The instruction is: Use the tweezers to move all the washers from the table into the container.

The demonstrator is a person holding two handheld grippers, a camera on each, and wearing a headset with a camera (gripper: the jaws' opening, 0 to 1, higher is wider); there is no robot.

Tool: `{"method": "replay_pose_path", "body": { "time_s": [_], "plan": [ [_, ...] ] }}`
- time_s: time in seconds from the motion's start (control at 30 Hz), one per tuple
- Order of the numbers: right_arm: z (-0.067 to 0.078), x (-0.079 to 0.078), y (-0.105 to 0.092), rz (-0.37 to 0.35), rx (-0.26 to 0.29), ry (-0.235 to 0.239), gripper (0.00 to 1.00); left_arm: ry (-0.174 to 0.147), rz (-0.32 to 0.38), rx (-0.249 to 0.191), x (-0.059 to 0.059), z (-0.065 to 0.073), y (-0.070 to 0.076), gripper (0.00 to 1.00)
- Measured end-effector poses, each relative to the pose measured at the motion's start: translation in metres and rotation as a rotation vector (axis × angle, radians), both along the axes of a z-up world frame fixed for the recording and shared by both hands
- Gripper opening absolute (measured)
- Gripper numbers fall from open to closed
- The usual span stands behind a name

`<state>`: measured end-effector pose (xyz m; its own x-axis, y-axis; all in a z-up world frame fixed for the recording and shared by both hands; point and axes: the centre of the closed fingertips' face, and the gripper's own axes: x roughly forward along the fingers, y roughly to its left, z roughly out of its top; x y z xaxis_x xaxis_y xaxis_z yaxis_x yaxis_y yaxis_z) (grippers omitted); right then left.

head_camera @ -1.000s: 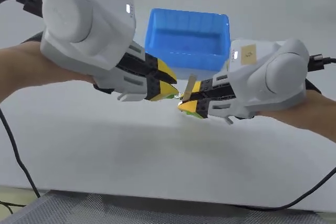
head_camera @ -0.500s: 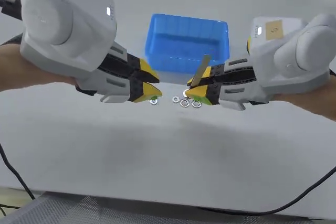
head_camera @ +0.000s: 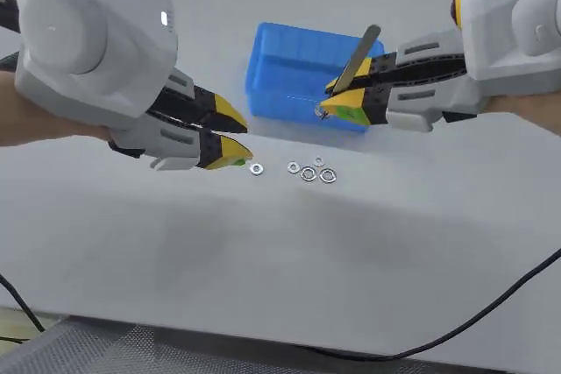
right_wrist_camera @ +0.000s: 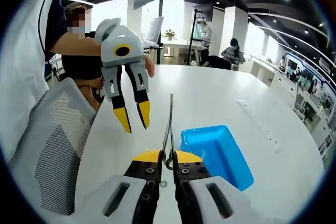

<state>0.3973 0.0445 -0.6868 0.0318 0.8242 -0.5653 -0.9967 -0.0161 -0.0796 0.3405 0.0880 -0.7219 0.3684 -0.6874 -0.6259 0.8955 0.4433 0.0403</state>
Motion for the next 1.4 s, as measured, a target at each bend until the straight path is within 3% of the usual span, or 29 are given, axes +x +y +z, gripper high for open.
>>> {"method": "replay_pose_path", "body": {
  "time_s": [0.17,0.3,0.53,0.7,0.83,1.4],
  "plan": [
    [0.008,0.020,0.005,-0.015,0.019,-0.018,0.09,0.007,0.019,-0.011,0.003,-0.002,0.005,0.21],
    [0.005,0.034,0.010,-0.019,0.016,-0.029,0.09,0.010,0.033,-0.013,0.006,-0.004,0.007,0.21],
    [-0.024,0.064,0.019,-0.018,-0.009,-0.036,0.09,0.030,0.046,-0.018,0.004,-0.009,0.004,0.27],
    [-0.045,0.076,0.024,-0.011,-0.037,-0.034,0.09,0.050,0.064,-0.015,0.004,-0.016,0.005,0.28],
    [-0.059,0.081,0.024,-0.008,-0.061,-0.032,0.09,0.056,0.070,-0.018,0.004,-0.018,0.006,0.28],
    [-0.081,0.084,0.024,0.008,-0.081,-0.019,0.09,0.086,0.074,-0.014,0.008,-0.028,0.007,0.31]
  ]
}}
